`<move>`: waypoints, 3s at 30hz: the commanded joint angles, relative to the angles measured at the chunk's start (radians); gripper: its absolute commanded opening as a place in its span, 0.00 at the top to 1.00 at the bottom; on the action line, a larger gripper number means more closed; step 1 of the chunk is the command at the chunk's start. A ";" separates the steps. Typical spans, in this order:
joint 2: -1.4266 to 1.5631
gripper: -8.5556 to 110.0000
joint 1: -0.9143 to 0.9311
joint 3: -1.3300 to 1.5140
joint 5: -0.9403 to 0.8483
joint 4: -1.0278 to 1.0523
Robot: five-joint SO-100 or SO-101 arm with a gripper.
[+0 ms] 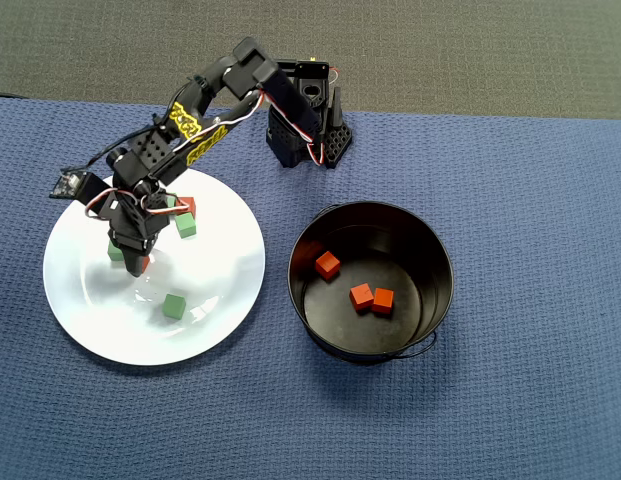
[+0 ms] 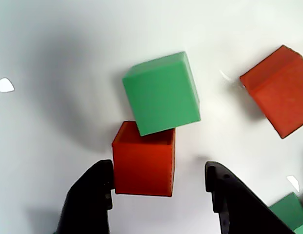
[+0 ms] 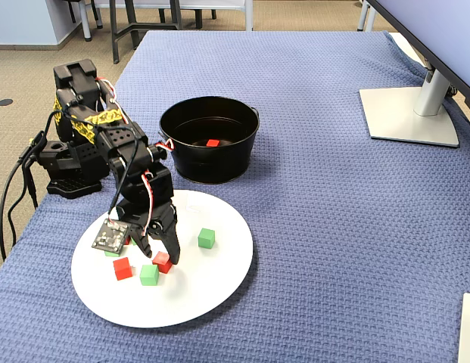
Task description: Pick up the red cubes from the white plate and place them in the black recipient
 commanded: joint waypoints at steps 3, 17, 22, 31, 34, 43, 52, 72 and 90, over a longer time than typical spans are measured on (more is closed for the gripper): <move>-0.028 0.84 0.017 -0.135 0.012 0.008; 0.020 0.93 -0.003 -0.169 0.058 0.038; 0.199 0.93 -0.064 -0.147 0.133 0.103; 0.657 0.93 -0.428 0.014 0.403 0.210; 0.746 0.93 -0.578 0.040 0.465 0.227; 0.893 0.76 -1.020 0.255 0.508 0.206; 0.854 0.69 -0.723 0.184 0.347 0.215; 0.565 0.74 0.049 0.417 -0.793 -0.156; 0.426 0.71 0.183 0.425 -1.009 -0.244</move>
